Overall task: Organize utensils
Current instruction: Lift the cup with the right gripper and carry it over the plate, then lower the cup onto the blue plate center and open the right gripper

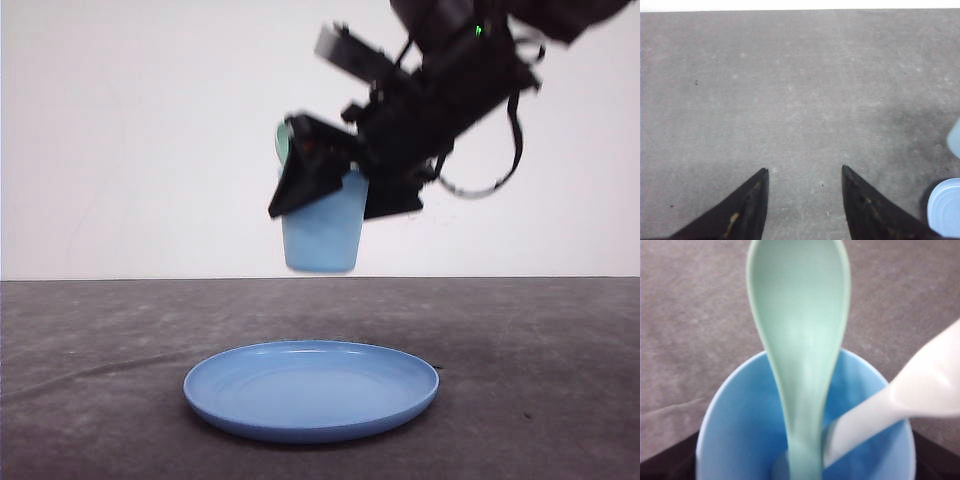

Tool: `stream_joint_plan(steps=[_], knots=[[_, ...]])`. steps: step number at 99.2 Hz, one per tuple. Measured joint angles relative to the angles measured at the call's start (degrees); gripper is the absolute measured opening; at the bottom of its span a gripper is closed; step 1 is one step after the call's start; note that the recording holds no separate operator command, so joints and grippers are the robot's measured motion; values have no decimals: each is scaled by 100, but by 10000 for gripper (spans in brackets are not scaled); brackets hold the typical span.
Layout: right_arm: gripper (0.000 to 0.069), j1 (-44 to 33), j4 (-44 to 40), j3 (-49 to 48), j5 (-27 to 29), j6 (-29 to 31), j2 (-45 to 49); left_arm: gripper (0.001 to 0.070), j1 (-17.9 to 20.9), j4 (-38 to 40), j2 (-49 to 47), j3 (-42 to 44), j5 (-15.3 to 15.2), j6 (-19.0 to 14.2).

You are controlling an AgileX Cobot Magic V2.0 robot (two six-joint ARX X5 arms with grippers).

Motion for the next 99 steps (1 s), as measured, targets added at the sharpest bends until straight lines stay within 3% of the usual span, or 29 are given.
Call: stream_joint_plan(steps=[49,77,99], knots=[[476,1311,-149,-1178,911,0,-2210,274,0,2,0,0,0,0],[475,1510,-35,-2009,1058,66,-2446,273,0,2,0,0,0,0],[475,1510,632,-2535,1058,63,-2334,274,0,4,0,0,0,-2]])
